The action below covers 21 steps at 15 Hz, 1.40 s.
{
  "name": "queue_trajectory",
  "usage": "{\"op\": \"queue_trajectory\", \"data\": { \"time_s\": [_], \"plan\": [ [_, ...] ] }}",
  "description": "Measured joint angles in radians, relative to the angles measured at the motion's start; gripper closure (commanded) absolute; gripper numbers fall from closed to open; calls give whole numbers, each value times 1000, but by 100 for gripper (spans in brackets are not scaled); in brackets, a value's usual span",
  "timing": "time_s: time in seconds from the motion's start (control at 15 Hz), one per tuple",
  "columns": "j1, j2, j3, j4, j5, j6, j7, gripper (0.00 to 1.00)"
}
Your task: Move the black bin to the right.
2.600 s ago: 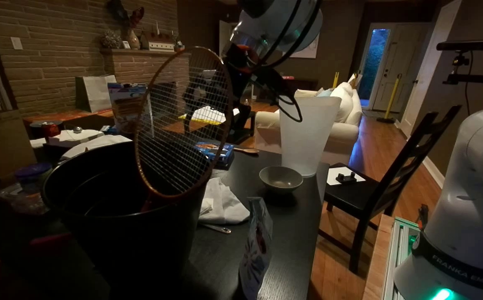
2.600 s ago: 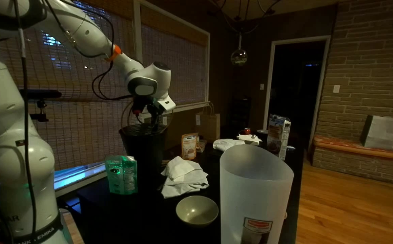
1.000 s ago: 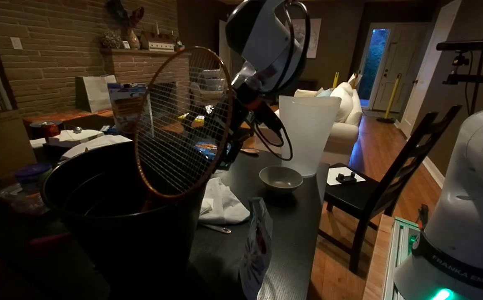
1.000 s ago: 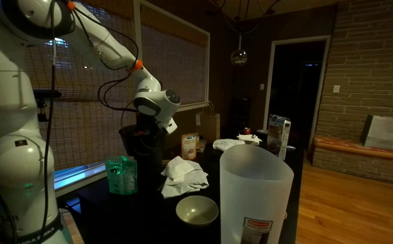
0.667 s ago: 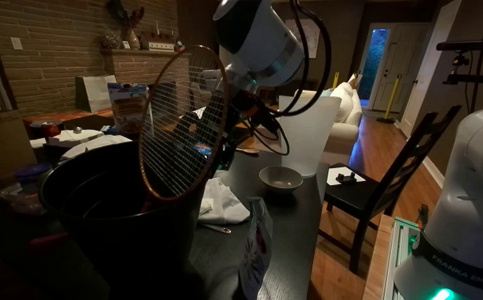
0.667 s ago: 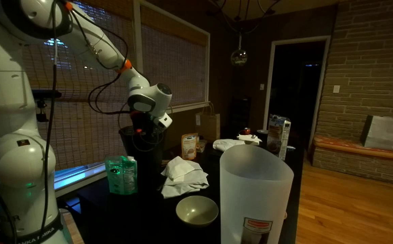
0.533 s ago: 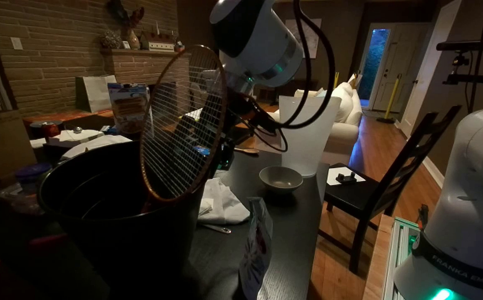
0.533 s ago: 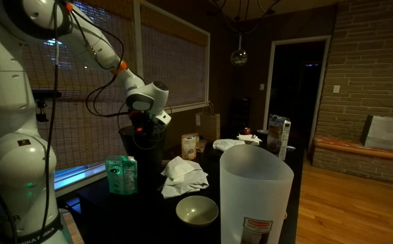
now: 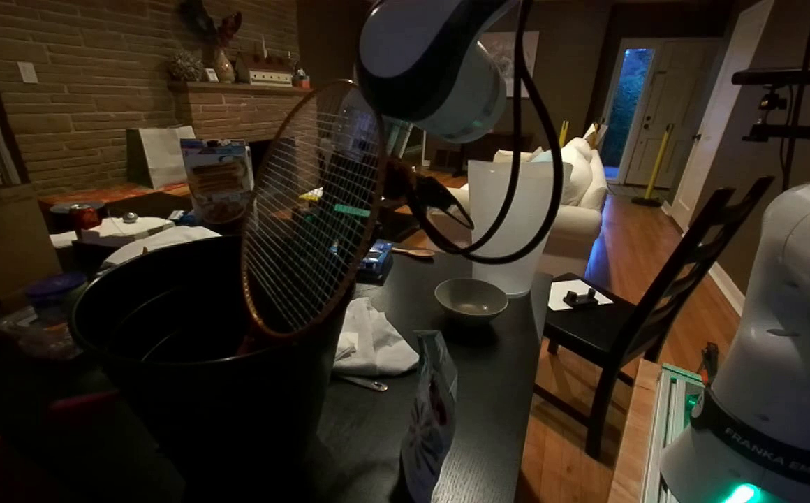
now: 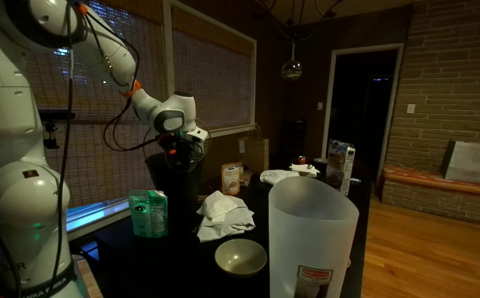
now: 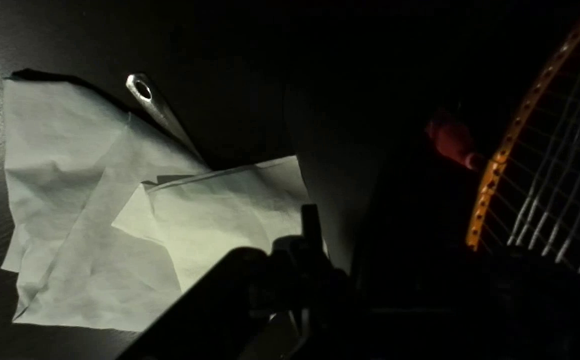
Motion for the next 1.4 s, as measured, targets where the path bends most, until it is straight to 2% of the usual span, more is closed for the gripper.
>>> {"op": "queue_trajectory", "data": {
  "time_s": [0.13,0.2,0.4,0.6,0.8,0.93,1.13,1.4],
  "plan": [
    [0,-1,0,0,-29,22,41,99],
    [0,-1,0,0,-36,28,53,100],
    [4,0,0,-2,-37,25,65,99],
    [19,-9,-1,2,10,-6,48,99],
    [22,-90,-25,8,93,-64,5,99],
    [12,-174,-56,9,97,-72,20,99],
    [-44,-289,-94,19,49,-72,81,99],
    [-165,-376,-149,71,-38,-83,142,95]
  ]
}}
